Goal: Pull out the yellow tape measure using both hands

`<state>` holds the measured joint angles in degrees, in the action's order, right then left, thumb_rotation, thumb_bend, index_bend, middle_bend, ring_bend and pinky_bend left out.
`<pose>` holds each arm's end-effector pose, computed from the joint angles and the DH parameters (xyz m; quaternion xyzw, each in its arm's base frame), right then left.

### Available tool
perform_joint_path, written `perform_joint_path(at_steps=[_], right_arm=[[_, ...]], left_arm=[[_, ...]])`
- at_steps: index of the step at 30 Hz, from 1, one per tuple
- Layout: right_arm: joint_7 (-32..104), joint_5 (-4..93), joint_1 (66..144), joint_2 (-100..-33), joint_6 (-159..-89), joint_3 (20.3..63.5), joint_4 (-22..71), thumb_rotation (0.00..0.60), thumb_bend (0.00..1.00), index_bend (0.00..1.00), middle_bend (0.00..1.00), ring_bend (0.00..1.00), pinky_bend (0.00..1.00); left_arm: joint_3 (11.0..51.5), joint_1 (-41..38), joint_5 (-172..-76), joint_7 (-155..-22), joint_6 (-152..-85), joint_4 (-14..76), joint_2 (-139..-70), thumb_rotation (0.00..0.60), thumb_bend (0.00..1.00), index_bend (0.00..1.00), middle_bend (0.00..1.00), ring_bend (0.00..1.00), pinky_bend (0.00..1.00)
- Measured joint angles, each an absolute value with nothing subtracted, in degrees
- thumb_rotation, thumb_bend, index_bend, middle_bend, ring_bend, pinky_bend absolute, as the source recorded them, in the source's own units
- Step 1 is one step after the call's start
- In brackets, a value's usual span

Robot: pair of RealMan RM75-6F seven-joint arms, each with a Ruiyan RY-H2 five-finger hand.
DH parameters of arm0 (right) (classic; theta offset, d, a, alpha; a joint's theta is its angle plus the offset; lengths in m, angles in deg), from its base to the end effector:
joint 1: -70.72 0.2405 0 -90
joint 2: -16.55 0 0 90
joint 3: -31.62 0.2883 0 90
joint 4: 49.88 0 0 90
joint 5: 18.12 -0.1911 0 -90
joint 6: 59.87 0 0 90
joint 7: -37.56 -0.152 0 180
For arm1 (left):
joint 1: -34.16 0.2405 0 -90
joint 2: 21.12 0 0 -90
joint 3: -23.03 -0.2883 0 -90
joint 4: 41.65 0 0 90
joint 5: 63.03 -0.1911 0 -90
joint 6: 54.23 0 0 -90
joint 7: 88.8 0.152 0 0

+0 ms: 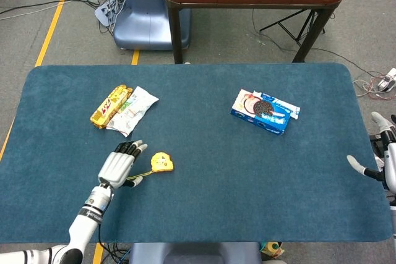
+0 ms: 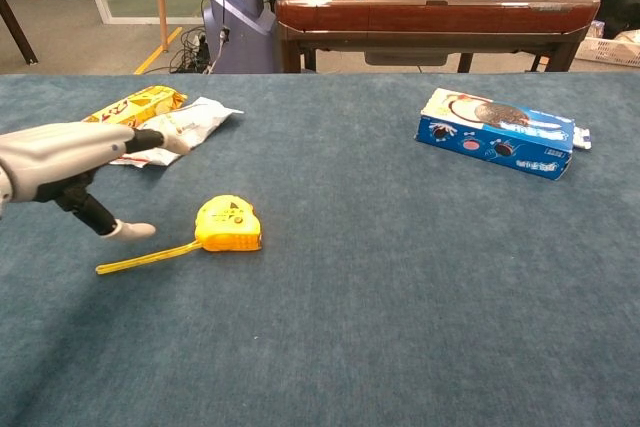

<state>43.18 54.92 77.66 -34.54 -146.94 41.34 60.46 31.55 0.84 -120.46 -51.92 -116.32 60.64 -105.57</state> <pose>-0.2887 -0.2136 0.2685 0.5186 -0.3812 0.4073 0.6480 -0.1889 0.3063 0.0191 -0.7355 -0.4018 -0.3175 0.4436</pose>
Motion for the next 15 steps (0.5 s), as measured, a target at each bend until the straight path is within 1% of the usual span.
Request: perform_joint_path(at_steps=[8,15], right_arm=[[42.1,54.5,76.9,-34.2,-146.8,41.3,59.7,0.6,0.23,0.12,0.2,0.07,0.07],[41.5,54.1,76.3,-34.4,-146.7,41.4,58.9,0.6,0.23,0.12,0.2,0.07,0.07]], left_arm=[[32.5,-4.9,-114.5,-46.5,-113.9,56.7,-111.0,0.572,0.23,0.12,0.08,0.06,0.07],[32.9,-7.8,-111.3,-45.3,-113.2,52.9,-113.9,0.572,0.23,0.12,0.08,0.06,0.07]])
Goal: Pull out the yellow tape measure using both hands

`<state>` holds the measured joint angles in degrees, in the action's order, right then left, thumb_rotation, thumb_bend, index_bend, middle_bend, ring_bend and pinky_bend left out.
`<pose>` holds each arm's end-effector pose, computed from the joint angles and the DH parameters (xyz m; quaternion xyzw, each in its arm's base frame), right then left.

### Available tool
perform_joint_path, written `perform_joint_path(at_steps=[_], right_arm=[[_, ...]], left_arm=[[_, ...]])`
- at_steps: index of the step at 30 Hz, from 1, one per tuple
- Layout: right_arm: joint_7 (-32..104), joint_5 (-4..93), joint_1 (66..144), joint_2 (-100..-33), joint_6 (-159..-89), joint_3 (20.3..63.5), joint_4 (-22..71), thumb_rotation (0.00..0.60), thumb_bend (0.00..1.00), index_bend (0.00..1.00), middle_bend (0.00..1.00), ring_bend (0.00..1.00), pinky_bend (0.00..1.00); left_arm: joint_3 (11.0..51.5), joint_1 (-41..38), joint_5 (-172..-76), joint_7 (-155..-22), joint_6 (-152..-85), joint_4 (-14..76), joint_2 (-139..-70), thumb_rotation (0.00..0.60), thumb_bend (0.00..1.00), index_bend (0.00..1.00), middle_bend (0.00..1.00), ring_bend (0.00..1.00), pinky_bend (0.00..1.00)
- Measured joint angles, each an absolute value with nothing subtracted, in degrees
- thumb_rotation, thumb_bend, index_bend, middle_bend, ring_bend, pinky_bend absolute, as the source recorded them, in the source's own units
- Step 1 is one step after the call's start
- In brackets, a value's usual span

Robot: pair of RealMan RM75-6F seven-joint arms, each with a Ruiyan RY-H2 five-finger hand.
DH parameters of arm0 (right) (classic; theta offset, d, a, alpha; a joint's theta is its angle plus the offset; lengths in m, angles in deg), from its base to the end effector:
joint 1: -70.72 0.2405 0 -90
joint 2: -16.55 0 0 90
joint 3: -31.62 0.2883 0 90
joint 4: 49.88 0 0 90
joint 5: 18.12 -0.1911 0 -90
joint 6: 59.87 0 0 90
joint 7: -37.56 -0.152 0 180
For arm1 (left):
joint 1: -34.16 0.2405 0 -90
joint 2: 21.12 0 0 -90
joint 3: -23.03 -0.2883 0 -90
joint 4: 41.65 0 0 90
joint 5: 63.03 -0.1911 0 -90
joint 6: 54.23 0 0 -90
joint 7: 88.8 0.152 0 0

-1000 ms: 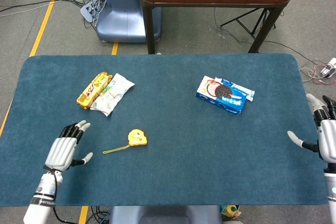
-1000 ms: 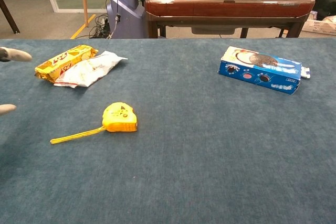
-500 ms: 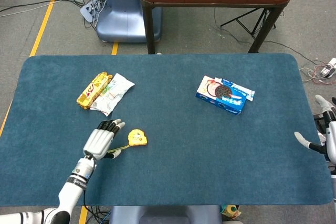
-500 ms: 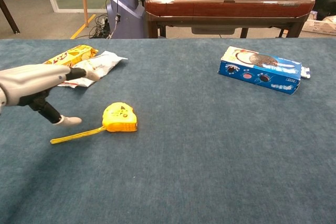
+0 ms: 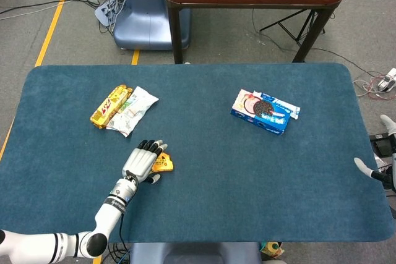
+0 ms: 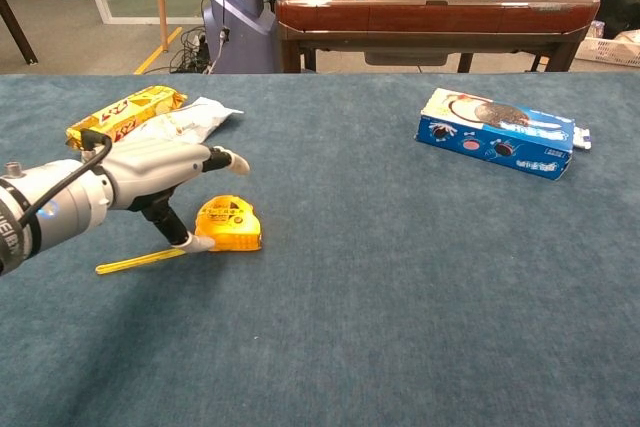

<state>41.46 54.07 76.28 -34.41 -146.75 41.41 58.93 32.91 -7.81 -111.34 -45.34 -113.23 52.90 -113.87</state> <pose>-0.3004 -0.2071 0.2725 0.5071 -0.3899 0.3988 0.6572 -0.1576 0.3342 -0.0308 -0.7660 -0.3820 -0.2863 0.4305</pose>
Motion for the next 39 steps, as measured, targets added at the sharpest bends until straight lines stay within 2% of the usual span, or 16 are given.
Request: perform_joint_path(at_steps=[9,23,39], right_arm=[[40.7,53.6,75.7,-34.5,-146.6,41.6,58.2,0.6,0.24,0.12,0.2,0.07,0.07],[40.0,52.9,74.9,-35.0,-146.6,41.8,56.9,0.6,0.24,0.12,0.2,0.07,0.07],[39.6,52.4,74.1,-34.8,-146.0,41.8,56.3,0.6,0.24,0.12,0.2,0.07,0.07]], left_arm=[[32.6,-9.9,-108.6,-45.4,-112.6,49.2,-116.0,0.6,0.23,0.15,0.09,0.06,0.07],[32.6,-11.4,-106.7,-48.6,-111.7,44.9,-117.2,0.6,0.23,0.18,0.12,0.06,0.07],[32.1,-13.1,-105.5,-48.5,-111.8,42.9,-119.0,0.6,0.23,0.28,0.23,0.13,0.07]])
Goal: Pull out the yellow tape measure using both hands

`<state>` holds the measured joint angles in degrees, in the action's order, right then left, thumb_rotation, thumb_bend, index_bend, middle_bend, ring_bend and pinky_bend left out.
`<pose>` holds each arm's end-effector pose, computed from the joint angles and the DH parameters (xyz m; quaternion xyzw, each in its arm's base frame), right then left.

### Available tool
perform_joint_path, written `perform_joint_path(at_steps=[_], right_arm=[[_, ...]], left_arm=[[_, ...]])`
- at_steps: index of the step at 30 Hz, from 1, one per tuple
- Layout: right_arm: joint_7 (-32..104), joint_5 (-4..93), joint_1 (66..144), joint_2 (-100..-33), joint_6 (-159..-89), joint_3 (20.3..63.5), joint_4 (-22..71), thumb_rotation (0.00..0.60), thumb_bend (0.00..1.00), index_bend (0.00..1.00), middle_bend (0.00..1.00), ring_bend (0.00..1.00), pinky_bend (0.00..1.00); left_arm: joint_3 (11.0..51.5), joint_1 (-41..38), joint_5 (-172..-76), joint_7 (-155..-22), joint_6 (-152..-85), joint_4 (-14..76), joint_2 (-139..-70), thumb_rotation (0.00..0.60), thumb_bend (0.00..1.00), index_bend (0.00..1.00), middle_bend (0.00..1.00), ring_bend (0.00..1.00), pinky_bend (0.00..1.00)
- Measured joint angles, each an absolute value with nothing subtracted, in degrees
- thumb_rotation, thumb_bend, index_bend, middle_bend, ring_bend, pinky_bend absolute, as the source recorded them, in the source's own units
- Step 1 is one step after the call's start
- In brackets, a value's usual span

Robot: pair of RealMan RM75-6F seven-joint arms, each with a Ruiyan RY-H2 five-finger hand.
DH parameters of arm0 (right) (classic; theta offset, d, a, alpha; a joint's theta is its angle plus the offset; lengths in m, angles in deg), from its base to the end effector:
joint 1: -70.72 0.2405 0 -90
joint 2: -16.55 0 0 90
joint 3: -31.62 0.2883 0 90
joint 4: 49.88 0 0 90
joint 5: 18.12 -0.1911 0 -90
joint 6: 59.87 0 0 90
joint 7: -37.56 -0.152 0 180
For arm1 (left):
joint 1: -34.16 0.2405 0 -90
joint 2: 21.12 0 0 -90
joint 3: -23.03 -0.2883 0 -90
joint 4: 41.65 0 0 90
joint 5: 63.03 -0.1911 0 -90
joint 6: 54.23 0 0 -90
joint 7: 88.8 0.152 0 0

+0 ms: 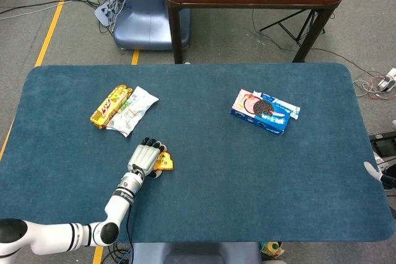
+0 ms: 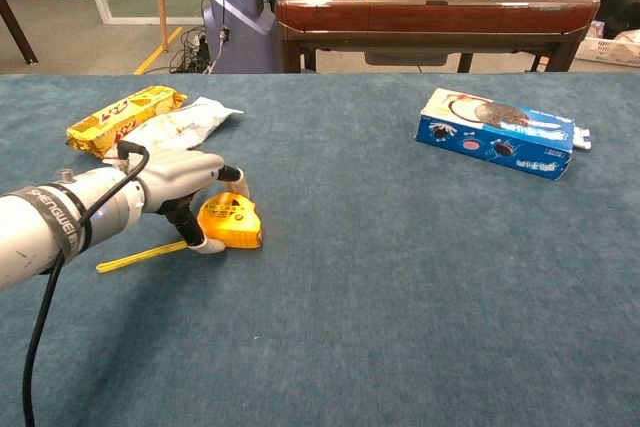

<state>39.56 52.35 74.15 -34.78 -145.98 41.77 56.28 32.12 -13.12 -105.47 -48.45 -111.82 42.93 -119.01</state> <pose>-0.3201 -0.1968 0.2762 0.4886 -0.4039 0.3808 0.6731 -0.1583 0.3585 -0.0587 -0.7574 -0.4000 -0.2679 0.4411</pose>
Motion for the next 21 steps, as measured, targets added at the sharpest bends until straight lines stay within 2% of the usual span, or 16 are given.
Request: perform_joint_path(at_steps=[7,14,21], right_arm=[[39.9,52.2,74.2,-34.9,-145.7,41.9,56.3,0.6,0.24,0.12,0.2,0.07,0.07],[40.5,52.4,74.1,-34.7,-145.8,42.0,56.8,0.6,0.24,0.12,0.2,0.07,0.07],[41.3,54.4,75.4,-34.5,-145.0,42.2,58.4,0.6,0.23,0.12,0.2,0.07,0.07]], left_arm=[[32.3,-13.4,-105.2,-49.1,-111.9,42.6,-119.1,0.6,0.23,0.32,0.29,0.16,0.07],[33.0,-13.3,-105.9,-51.9,-111.6,41.6,-119.2,0.6,0.23,0.43,0.42,0.25,0.07],[34.9,-12.2,-106.6,-58.0,-110.7,42.6,-117.0,0.6,0.23,0.46,0.45,0.27,0.07]])
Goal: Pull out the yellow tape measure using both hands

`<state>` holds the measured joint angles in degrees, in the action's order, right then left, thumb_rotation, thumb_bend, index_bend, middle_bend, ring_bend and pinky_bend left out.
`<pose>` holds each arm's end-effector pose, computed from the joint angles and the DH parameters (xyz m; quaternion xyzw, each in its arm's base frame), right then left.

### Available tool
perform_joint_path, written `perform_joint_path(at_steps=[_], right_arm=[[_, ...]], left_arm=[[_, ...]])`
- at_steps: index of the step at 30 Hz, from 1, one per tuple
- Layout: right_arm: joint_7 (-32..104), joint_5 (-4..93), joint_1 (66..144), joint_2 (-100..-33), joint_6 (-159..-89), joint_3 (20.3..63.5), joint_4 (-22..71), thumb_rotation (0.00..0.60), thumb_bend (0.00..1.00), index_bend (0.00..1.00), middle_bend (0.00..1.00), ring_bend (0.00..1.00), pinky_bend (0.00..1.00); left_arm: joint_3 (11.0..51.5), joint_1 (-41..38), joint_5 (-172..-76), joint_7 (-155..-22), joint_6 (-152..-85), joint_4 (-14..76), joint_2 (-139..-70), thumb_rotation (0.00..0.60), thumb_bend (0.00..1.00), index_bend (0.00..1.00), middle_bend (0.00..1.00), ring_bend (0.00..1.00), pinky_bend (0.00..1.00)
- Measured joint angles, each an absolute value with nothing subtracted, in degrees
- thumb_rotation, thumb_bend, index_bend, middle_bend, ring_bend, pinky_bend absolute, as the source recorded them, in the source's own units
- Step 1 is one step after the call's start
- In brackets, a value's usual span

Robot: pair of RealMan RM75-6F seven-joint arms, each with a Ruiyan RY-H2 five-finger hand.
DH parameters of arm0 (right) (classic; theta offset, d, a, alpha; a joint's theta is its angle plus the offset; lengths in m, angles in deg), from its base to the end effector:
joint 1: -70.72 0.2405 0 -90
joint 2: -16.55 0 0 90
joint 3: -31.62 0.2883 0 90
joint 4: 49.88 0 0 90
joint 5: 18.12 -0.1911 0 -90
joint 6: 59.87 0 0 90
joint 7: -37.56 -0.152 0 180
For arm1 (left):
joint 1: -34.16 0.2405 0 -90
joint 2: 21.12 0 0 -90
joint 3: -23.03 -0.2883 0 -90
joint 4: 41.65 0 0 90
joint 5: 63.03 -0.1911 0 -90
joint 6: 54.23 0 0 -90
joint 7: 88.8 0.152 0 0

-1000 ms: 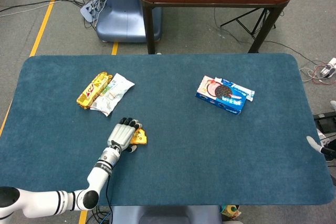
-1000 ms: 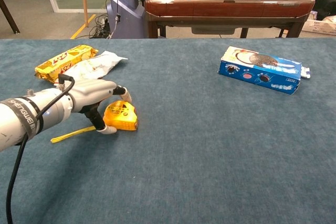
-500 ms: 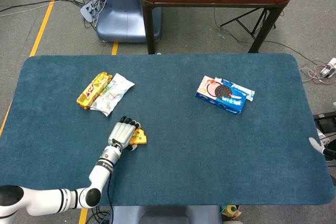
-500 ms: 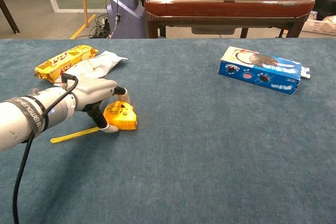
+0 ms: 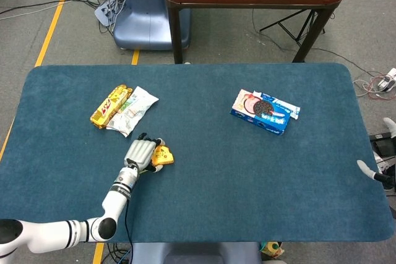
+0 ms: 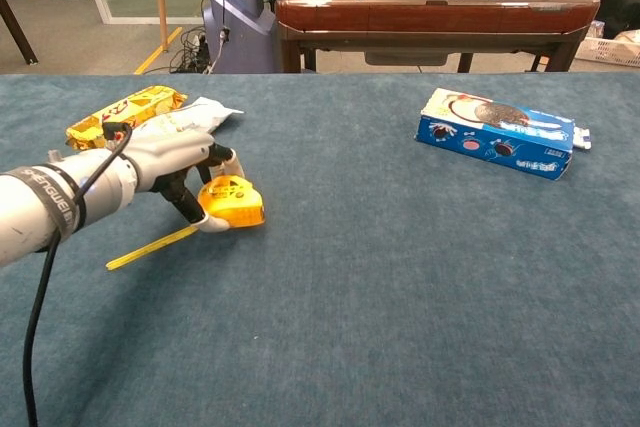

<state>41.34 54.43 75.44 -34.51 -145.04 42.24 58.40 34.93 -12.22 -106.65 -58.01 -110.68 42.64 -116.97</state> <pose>-0.3038 -0.2060 0.2704 0.5109 -0.3954 0.3922 0.6548 -0.1609 0.3719 -0.0406 -0.7109 -0.4556 -0.3165 0.4324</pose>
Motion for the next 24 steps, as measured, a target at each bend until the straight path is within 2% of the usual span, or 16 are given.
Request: perform_joint_path(at_steps=[10,18,24], right_arm=[[44.9,58.1,83.7,-36.2,-137.2,44.0,63.5,0.6,0.24,0.12,0.19,0.07,0.07],[51.5,55.5,93.5,-43.7,-130.0,46.8,66.9,0.6,0.23,0.12,0.16,0.07,0.07],[56.7,50.4,100.1,-51.1,-127.0,48.8,67.5,0.6,0.23,0.12,0.14,0.07,0.07]], left_arm=[[38.6,-10.1,-107.9,-64.3,-112.1,51.8,-109.6,0.6,0.23,0.46,0.46,0.28,0.07],[41.2,-9.5,-105.1,-66.1,-113.3,60.5,-103.7,0.592,0.23,0.46,0.47,0.3,0.12],[43.0,-10.1,-102.5,-66.3,-114.4,65.9,-100.2,0.562,0.23,0.46,0.47,0.3,0.12]])
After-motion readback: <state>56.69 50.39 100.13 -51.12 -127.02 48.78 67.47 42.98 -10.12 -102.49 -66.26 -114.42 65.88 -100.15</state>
